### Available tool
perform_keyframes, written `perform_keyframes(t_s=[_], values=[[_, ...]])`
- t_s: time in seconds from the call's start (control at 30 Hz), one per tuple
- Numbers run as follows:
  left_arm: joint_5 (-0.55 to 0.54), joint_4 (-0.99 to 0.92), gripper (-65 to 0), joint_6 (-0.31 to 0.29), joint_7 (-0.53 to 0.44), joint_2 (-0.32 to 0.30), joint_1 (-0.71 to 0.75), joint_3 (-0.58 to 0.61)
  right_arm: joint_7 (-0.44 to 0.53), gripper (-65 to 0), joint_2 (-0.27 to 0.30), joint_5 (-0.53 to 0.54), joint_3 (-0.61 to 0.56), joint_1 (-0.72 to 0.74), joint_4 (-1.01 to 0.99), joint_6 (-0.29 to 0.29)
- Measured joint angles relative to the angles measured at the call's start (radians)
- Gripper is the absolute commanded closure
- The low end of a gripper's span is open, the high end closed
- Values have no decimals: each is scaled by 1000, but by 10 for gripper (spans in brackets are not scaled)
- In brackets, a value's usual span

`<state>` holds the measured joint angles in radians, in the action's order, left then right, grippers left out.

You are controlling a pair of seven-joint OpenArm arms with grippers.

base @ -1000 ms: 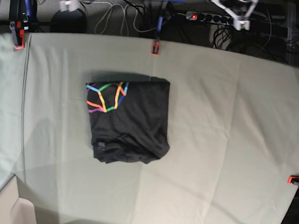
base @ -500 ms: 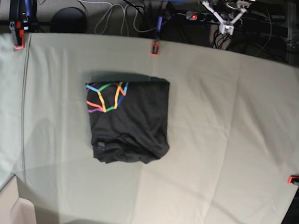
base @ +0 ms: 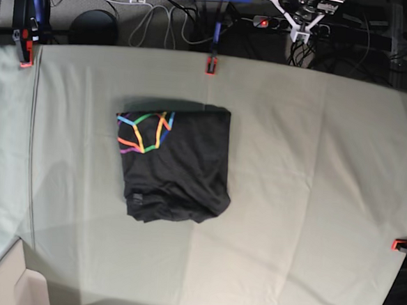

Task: Layout the t-shirt on the table in an organized manner, then fold the t-shirt properly

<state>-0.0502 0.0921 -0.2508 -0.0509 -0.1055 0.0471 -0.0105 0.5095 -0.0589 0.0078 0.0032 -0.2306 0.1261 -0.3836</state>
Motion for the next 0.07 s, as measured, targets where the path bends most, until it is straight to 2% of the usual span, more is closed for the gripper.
perform_keyframes(t_s=[0.07], values=[[0, -2, 0, 0, -2, 3, -15, 0, 0, 0, -2, 0, 0, 0, 0, 0]])
